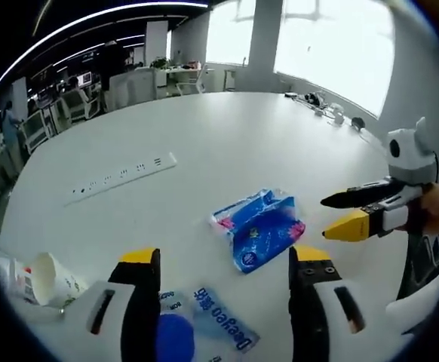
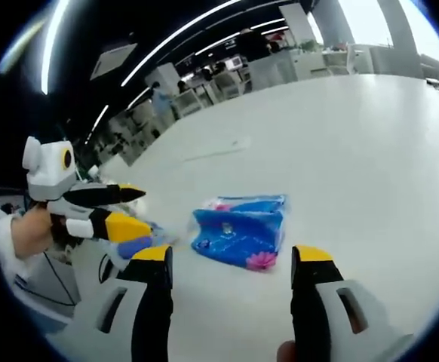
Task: Arrange the tabletop items into an orderly group along one side of the table until the central work area is clear of visible clutter.
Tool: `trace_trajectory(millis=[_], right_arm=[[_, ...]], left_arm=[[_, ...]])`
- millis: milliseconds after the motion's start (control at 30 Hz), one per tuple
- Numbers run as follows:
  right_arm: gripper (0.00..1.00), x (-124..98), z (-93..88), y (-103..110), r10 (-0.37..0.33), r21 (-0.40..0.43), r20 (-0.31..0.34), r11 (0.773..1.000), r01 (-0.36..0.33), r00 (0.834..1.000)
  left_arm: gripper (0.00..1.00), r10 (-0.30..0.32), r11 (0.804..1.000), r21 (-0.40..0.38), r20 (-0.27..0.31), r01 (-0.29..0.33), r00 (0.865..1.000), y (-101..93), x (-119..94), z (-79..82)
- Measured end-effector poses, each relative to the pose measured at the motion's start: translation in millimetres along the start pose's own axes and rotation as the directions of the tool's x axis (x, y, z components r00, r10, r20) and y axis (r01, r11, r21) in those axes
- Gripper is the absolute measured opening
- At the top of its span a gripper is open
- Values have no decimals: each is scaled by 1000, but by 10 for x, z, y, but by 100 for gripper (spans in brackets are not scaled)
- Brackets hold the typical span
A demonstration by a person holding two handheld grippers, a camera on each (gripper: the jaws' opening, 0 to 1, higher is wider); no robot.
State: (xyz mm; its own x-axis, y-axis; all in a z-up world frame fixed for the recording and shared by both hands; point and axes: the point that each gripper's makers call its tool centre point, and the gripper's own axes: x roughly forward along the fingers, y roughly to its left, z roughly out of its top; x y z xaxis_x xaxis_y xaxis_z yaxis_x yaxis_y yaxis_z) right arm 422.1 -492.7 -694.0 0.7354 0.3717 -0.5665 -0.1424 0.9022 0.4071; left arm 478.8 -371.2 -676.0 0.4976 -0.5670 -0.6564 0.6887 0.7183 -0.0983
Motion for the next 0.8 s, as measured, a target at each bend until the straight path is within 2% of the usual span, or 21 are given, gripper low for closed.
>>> trace_trajectory(millis=[233, 400, 567, 800], right_arm=[[61, 0, -77, 45, 4, 18, -13, 1000, -4, 1000], [61, -23, -158, 110, 17, 30, -17, 999, -16, 1000], [60, -8, -299, 158, 25, 42, -44, 999, -23, 999], [59, 0, -443, 335, 58, 37, -74, 998, -55, 996]], left_arm=[[70, -9, 999, -36, -9, 9, 1000, 76, -76, -123], [70, 11, 999, -48, -11, -12, 1000, 225, -199, -253], [69, 43, 994, -103, -24, -45, 999, 403, -359, -462], [68, 76, 986, -146, -11, -76, 997, 533, -544, -607]])
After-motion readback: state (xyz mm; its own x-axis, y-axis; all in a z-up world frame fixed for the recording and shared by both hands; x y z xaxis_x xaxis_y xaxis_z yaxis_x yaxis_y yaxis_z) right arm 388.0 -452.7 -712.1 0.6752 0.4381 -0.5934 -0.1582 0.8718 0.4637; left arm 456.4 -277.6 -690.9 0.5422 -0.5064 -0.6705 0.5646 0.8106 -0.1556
